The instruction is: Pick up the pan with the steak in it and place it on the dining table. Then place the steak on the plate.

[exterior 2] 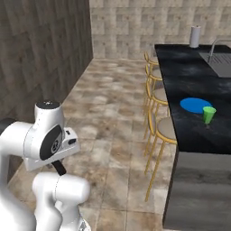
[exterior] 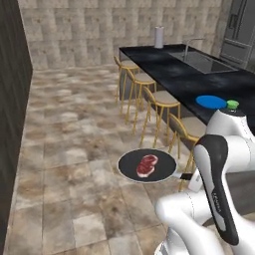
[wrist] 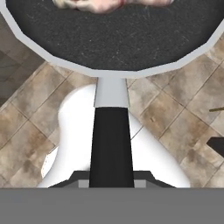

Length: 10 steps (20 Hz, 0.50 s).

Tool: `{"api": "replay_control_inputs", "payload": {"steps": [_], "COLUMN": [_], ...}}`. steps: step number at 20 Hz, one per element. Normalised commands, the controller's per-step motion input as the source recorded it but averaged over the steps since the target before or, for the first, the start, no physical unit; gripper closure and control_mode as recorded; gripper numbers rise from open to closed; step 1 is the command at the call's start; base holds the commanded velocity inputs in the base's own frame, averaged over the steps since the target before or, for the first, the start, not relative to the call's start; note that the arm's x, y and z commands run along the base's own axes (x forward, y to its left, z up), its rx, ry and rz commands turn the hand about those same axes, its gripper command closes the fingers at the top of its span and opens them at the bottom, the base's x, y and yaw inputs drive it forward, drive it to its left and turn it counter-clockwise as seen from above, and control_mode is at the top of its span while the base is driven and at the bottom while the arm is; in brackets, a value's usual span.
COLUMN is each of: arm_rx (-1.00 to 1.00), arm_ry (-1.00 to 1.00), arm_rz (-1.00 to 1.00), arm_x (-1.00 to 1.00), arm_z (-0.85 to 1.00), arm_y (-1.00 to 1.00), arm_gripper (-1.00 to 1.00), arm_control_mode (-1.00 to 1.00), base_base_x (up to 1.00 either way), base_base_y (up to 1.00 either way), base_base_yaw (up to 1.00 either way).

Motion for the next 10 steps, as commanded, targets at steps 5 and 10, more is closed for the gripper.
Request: {"api": "replay_control_inputs", "payload": {"steps": [5, 10], "arm_rx": [0.0, 0.0], "arm_ry": [0.0, 0.0], "arm_rz": [0.0, 0.0], "arm_x": [0.0, 0.0], "arm_z": [0.0, 0.0], "arm_y": [0.0, 0.0], "arm_gripper": [1.0, 1.0], "arm_control_mode": [1.0, 1.0], "base_base_x": [0.85, 1.0], "base_base_y": [0.51, 0.59], "base_base_yaw": [-0.11, -0.12]}}
